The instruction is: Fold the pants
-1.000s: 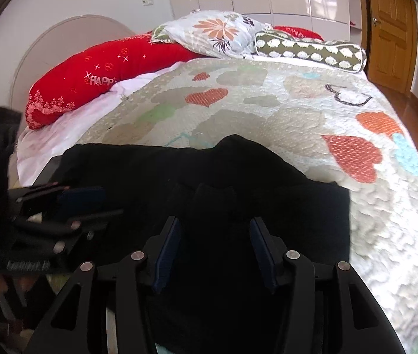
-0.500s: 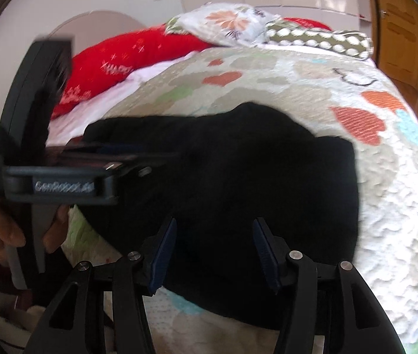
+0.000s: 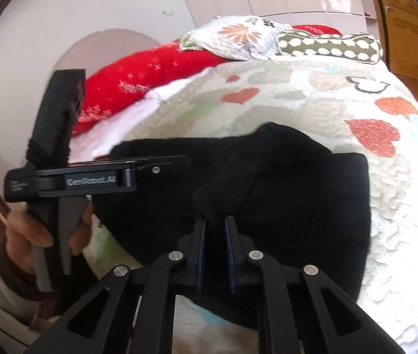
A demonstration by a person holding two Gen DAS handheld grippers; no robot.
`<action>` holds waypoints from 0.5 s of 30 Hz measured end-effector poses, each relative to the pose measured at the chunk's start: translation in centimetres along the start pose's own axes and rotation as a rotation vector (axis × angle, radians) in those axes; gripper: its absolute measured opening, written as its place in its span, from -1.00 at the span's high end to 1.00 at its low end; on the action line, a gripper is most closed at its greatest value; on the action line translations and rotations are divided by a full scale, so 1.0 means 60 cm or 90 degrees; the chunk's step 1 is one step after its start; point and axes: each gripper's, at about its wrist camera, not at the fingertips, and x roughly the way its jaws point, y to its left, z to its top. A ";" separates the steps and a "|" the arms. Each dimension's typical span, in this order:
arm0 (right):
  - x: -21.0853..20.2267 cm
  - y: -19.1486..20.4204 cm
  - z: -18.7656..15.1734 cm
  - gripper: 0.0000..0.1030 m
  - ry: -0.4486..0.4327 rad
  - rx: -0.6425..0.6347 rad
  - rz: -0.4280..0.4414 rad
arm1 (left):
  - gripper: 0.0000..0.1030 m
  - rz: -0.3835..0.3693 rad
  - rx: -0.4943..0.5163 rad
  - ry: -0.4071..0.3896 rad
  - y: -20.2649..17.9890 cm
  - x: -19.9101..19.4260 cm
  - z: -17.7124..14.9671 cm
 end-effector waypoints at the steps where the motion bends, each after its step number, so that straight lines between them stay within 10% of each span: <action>1: 0.010 0.007 0.000 0.77 0.006 -0.005 0.005 | -0.50 -0.002 0.000 -0.001 -0.001 -0.002 0.001; 9: 0.012 -0.004 -0.008 0.31 0.042 0.020 0.018 | -0.50 -0.014 0.041 0.005 -0.041 0.005 -0.004; 15: -0.066 -0.083 0.006 0.20 -0.024 0.075 -0.105 | -0.50 -0.010 0.067 0.009 -0.066 0.020 -0.011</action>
